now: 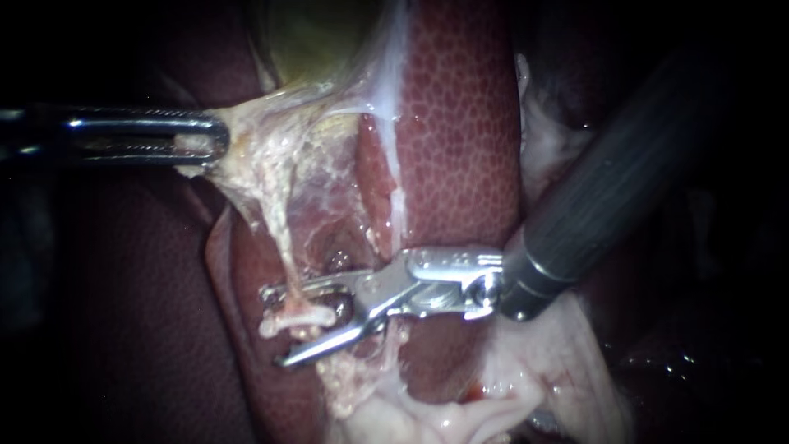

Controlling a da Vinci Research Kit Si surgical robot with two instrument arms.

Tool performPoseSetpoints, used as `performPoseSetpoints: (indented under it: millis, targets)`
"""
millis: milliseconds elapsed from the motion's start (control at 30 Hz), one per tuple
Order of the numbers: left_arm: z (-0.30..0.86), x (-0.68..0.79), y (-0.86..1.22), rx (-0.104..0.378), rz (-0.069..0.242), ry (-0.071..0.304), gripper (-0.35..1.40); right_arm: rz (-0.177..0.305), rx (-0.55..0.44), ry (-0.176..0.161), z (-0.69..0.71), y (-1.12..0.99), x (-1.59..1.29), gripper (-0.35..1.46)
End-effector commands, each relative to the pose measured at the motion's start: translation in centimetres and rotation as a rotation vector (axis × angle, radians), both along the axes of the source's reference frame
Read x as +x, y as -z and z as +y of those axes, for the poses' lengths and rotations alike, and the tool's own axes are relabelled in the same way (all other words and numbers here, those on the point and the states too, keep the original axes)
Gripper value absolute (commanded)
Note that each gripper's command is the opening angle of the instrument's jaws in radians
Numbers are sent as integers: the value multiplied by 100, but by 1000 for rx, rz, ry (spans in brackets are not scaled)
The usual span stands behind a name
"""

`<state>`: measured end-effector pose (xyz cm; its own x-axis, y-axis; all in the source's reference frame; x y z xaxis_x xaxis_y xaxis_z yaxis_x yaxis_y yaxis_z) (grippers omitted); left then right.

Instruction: Going back first clip left tube

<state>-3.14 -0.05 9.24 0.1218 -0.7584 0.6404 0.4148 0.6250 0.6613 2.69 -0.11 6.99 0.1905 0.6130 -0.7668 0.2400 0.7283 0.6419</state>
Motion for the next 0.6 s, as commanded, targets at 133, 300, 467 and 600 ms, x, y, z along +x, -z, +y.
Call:
performPoseSetpoints:
  millis: [133, 300, 467, 600]
  targets:
    - [0, 0, 0, 0, 0, 0, -35, 0, 1, -4, 10, 7, -14, 60]
    - [0, 1, 0, 0, 0, 0, -35, 3, 4, 0, 11, 13, -24, 60]
    - [-1, 3, 0, 0, 0, -1, -35, 16, -7, 11, 14, 22, -50, 60]
    - [-1, 3, 0, 0, 0, -1, -35, 17, -26, 2, 25, 37, -83, 60]
